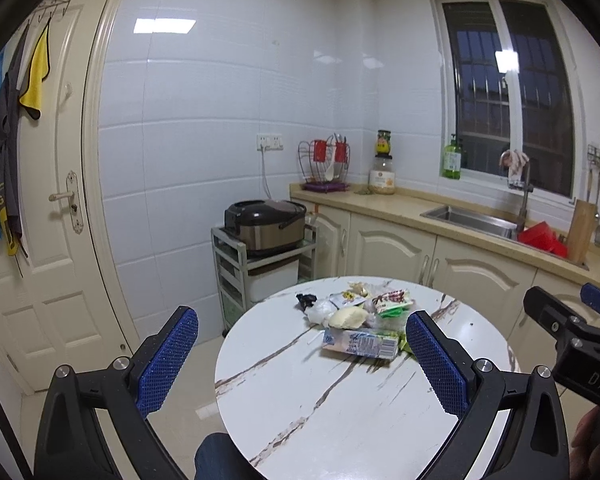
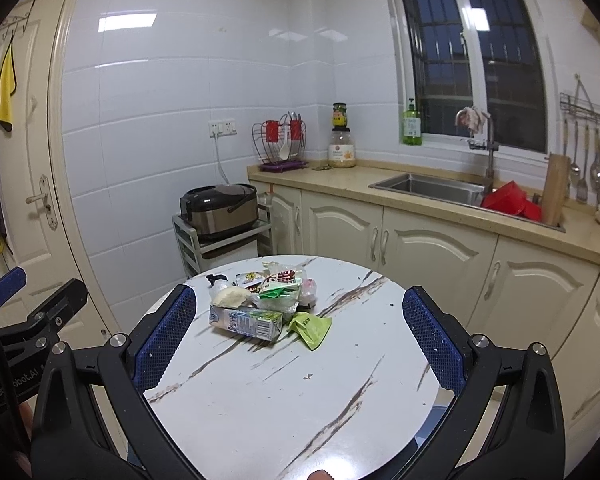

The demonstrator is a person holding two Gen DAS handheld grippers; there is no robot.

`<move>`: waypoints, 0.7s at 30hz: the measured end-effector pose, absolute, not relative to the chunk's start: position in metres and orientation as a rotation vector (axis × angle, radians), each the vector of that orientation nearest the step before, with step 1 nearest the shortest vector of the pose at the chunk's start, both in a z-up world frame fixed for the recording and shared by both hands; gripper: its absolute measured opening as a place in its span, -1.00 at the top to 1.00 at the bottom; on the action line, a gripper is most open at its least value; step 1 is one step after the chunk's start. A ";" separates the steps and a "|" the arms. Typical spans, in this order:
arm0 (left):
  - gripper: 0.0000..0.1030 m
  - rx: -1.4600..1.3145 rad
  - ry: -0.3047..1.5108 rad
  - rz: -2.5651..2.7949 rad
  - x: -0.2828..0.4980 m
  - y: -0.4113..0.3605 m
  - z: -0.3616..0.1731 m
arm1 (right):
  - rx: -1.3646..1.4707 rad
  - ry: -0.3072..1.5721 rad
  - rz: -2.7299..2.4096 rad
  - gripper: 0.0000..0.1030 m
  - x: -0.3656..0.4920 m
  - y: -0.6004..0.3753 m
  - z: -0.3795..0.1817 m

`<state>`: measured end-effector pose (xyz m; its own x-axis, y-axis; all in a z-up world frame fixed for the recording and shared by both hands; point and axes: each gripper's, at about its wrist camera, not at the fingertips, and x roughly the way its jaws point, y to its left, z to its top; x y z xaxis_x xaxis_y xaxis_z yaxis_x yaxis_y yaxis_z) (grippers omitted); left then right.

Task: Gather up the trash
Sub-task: 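Move both tools toward the trash pile on the table, then grasp the lime-green snack bag with the right tool while the left tool grasps the bread bun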

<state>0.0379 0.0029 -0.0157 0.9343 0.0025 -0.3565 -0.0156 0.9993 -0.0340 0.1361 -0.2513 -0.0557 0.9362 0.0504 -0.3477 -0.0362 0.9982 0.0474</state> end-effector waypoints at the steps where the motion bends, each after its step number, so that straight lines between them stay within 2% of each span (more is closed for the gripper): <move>1: -0.99 -0.038 0.370 0.008 0.043 0.004 -0.016 | 0.040 0.365 0.042 -1.00 0.141 -0.251 -0.057; 9: -0.99 -0.059 0.487 0.014 0.097 0.013 -0.035 | 0.025 0.422 0.029 -1.00 0.175 -0.254 -0.071; 21: -0.99 -0.086 0.719 -0.022 0.184 0.017 -0.081 | 0.027 0.674 0.025 -1.00 0.259 -0.277 -0.151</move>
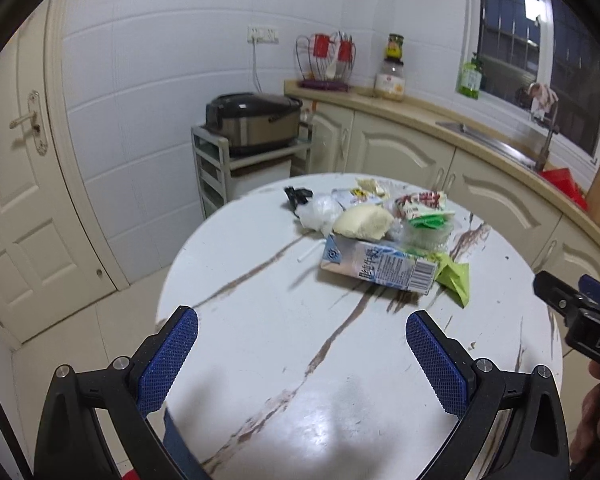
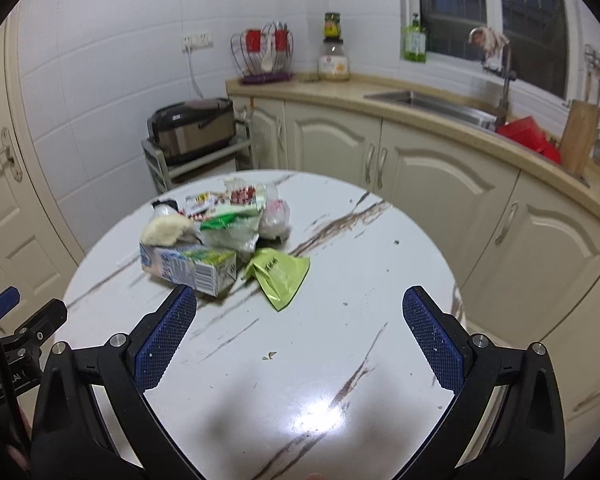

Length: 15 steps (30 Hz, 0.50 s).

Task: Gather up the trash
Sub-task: 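Grasp the lime-green snack bag with the right tool while the left tool grasps the bread bun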

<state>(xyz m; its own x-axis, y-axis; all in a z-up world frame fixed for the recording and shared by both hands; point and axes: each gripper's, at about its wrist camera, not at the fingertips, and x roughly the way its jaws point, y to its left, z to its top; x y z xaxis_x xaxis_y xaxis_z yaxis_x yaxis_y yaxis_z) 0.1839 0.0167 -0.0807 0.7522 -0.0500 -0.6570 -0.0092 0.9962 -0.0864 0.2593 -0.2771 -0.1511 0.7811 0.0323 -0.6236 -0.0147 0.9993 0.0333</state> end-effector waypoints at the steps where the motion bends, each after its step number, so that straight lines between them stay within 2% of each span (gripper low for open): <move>1: -0.99 -0.089 0.736 -0.029 0.192 0.016 -0.082 | 0.026 0.687 0.029 -1.00 0.265 -0.278 -0.156; 8: -0.99 -0.155 0.829 -0.069 0.248 0.015 -0.095 | -0.006 0.813 0.064 -0.98 0.321 -0.281 -0.197; 15: -0.98 -0.258 0.968 -0.098 0.295 0.021 -0.114 | -0.090 0.900 0.145 -0.84 0.366 -0.270 -0.236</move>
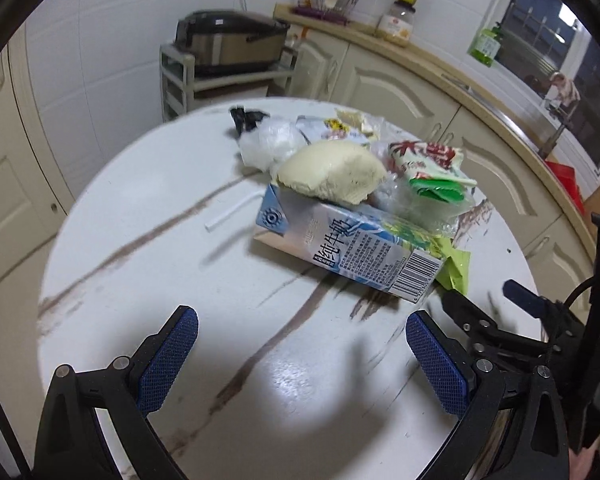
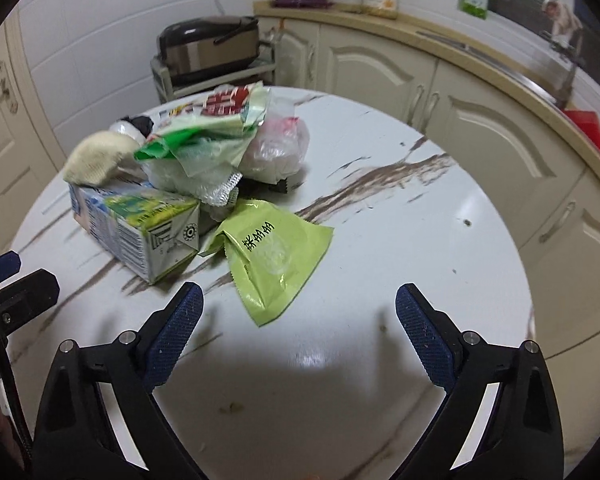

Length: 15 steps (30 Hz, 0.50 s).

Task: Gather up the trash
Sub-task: 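Grasp the lime-green snack bag with the right tool while the left tool grasps the bread bun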

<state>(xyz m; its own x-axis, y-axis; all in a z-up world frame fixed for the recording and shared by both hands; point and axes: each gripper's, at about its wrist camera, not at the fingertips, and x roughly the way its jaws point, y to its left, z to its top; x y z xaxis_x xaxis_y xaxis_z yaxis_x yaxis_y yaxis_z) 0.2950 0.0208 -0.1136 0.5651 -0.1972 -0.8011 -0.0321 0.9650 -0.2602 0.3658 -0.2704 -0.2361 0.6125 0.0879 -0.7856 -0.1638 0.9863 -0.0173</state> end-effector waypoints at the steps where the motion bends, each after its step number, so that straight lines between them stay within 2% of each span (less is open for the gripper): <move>1: -0.97 -0.274 0.981 -0.098 0.300 0.023 -0.115 | -0.097 0.905 0.161 -0.79 0.371 -0.269 -0.240; 5: -0.96 -0.295 0.982 -0.071 0.313 0.029 -0.112 | -0.113 0.915 0.190 -0.70 0.387 -0.268 -0.249; 7: -0.96 -0.283 0.973 -0.059 0.316 0.032 -0.108 | -0.111 0.925 0.205 -0.51 0.394 -0.269 -0.253; 8: -0.96 -0.277 0.972 -0.059 0.318 0.028 -0.108 | -0.105 0.921 0.216 -0.51 0.396 -0.269 -0.254; 9: -0.96 -0.265 0.969 -0.055 0.318 0.029 -0.107 | -0.100 0.918 0.222 -0.42 0.398 -0.269 -0.255; 10: -0.96 -0.252 0.968 -0.052 0.317 0.030 -0.106 | -0.105 0.910 0.229 -0.20 0.399 -0.268 -0.254; 12: -0.96 -0.238 0.965 -0.049 0.318 0.024 -0.105 | -0.117 0.901 0.252 0.06 0.400 -0.264 -0.253; 14: -0.96 -0.237 0.963 -0.051 0.316 0.022 -0.103 | -0.132 0.892 0.266 0.24 0.399 -0.260 -0.251; 15: -0.96 -0.238 0.962 -0.051 0.315 0.023 -0.103 | -0.139 0.887 0.267 0.39 0.398 -0.260 -0.251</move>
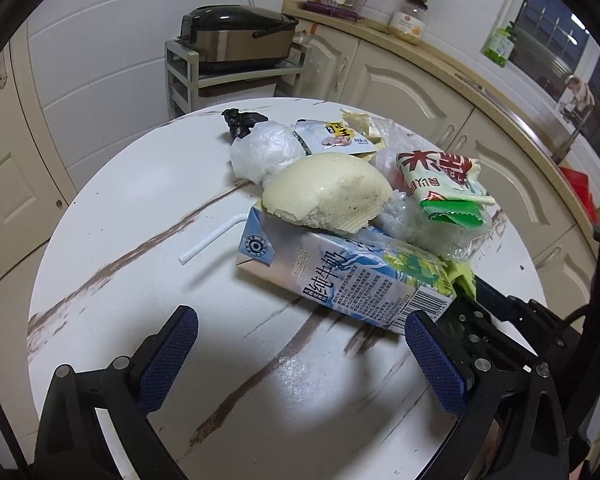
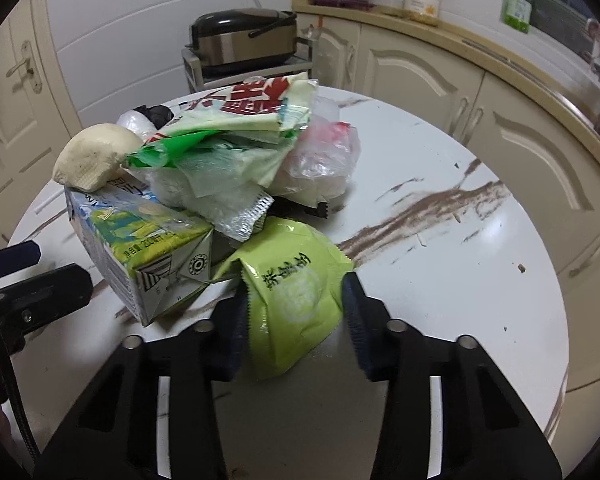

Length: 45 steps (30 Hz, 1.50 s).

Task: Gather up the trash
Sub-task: 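Grasp the lime-green snack bag with the right tool while the left tool grasps the bread bun, then carry the green bag and bun to the blue bin and release both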

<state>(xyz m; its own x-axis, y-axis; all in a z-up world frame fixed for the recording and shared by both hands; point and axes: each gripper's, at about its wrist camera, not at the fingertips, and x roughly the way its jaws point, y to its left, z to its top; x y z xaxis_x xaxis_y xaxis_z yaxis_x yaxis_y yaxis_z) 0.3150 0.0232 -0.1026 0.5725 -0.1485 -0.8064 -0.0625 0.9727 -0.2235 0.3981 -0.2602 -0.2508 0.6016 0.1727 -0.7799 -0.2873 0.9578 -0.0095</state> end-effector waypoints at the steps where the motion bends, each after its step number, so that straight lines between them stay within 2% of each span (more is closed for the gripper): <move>1: -0.97 -0.237 0.961 -0.049 0.315 0.021 -0.104 | -0.139 0.881 0.266 0.57 0.397 -0.261 -0.250; 9: -0.96 -0.229 0.949 -0.025 0.336 -0.003 -0.096 | -0.079 0.871 0.260 0.69 0.384 -0.283 -0.246; 15: -0.97 -0.100 0.849 0.002 0.340 -0.004 -0.078 | -0.053 0.872 0.260 0.71 0.378 -0.289 -0.246; 21: -0.94 0.042 0.833 -0.061 0.366 -0.023 -0.087 | -0.018 0.872 0.260 0.73 0.377 -0.293 -0.243; 24: -0.64 0.070 0.844 -0.111 0.378 -0.029 -0.095 | -0.006 0.876 0.256 0.73 0.377 -0.296 -0.243; 26: -0.14 0.065 0.873 -0.155 0.389 -0.027 -0.101 | -0.001 0.877 0.252 0.73 0.377 -0.298 -0.243; 27: -0.02 0.069 0.882 -0.167 0.391 -0.028 -0.104 | 0.005 0.878 0.250 0.74 0.377 -0.299 -0.242; 36: 0.06 0.019 0.862 -0.218 0.394 -0.002 -0.102 | 0.045 0.874 0.239 0.76 0.376 -0.308 -0.239; 45: 0.06 0.030 0.790 -0.209 0.343 -0.007 -0.078 | 0.103 0.841 0.260 0.77 0.362 -0.318 -0.228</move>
<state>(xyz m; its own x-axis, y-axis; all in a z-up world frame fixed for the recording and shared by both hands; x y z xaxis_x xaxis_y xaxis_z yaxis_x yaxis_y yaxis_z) 0.3431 -0.0069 -0.0778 0.6846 -0.1755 -0.7075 0.1976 0.9789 -0.0516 0.3624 -0.3184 -0.2278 0.6372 0.2674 -0.7228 -0.1863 0.9635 0.1922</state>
